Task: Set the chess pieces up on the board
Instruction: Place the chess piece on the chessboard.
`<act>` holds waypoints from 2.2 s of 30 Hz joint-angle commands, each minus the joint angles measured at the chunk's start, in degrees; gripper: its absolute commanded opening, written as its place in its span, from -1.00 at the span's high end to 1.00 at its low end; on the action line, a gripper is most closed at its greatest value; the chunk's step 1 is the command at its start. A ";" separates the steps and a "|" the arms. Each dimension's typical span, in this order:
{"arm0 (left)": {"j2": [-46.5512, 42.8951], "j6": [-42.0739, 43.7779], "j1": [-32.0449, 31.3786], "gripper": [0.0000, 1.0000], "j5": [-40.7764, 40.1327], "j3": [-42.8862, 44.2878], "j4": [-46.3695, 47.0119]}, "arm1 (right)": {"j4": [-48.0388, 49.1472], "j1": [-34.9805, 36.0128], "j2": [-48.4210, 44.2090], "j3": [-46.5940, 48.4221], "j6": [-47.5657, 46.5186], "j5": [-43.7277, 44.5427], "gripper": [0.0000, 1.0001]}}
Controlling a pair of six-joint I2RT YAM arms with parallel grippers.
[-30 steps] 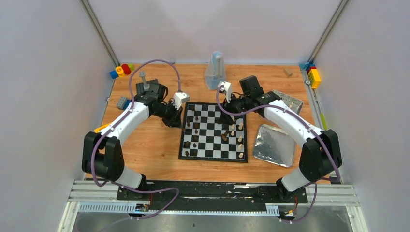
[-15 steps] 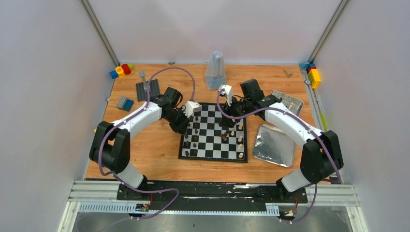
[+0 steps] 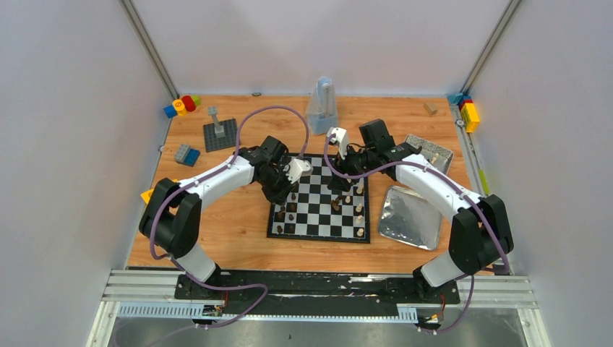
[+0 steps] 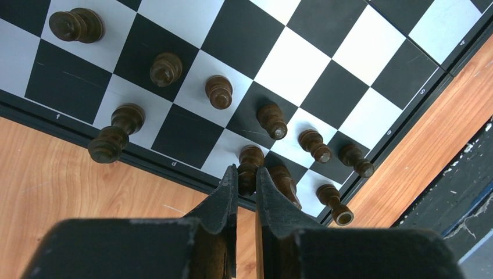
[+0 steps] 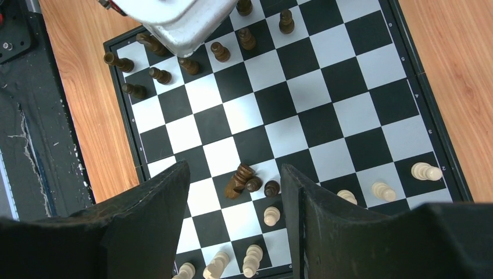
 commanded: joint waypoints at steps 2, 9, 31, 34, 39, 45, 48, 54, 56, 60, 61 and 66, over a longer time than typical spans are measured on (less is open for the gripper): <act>0.06 0.10 -1.12 0.96 -4.21 0.97 0.76 | 2.19 -0.28 -1.63 -0.47 -1.15 -0.04 -0.20; -1.99 0.04 -1.17 1.00 -6.42 0.53 0.78 | 2.10 -0.28 -1.27 -0.47 -1.12 0.06 -0.20; -1.69 1.26 -2.51 0.84 -5.24 0.65 -1.34 | 2.07 -0.27 0.09 -0.65 -1.78 1.96 -0.20; -1.88 1.21 -2.62 0.73 -5.60 0.69 -1.29 | 1.80 -0.26 0.54 -0.52 -1.55 3.22 -0.20; -2.23 0.95 -2.60 0.56 -6.31 0.79 -1.08 | 0.19 -0.28 1.86 0.28 -1.23 4.71 -0.20; -3.10 0.61 -2.62 0.31 -7.18 0.79 -0.65 | -2.18 0.20 4.32 1.36 -1.33 9.73 -0.13; -4.09 0.45 -2.66 0.16 -7.37 0.74 -0.35 | -3.46 1.06 5.94 1.87 -1.76 13.14 -0.04; -5.93 0.13 -2.66 -0.01 -6.61 1.41 -0.39 | -5.45 2.63 8.52 2.93 -3.04 17.88 0.15; -6.44 0.11 -2.68 -0.07 -6.40 1.54 -0.40 | -5.78 2.96 9.04 3.27 -3.23 18.68 0.19; -7.35 0.12 -2.68 -0.12 -6.32 1.50 -0.20 | -6.59 3.58 10.38 4.12 -3.44 20.37 0.27; -7.60 0.13 -2.68 -0.13 -6.36 1.41 -0.11 | -6.69 3.82 10.68 4.30 -3.47 20.61 0.29; -8.06 0.20 -2.68 -0.15 -6.55 1.19 -0.01 | -6.89 4.38 12.20 5.18 -3.53 21.06 0.36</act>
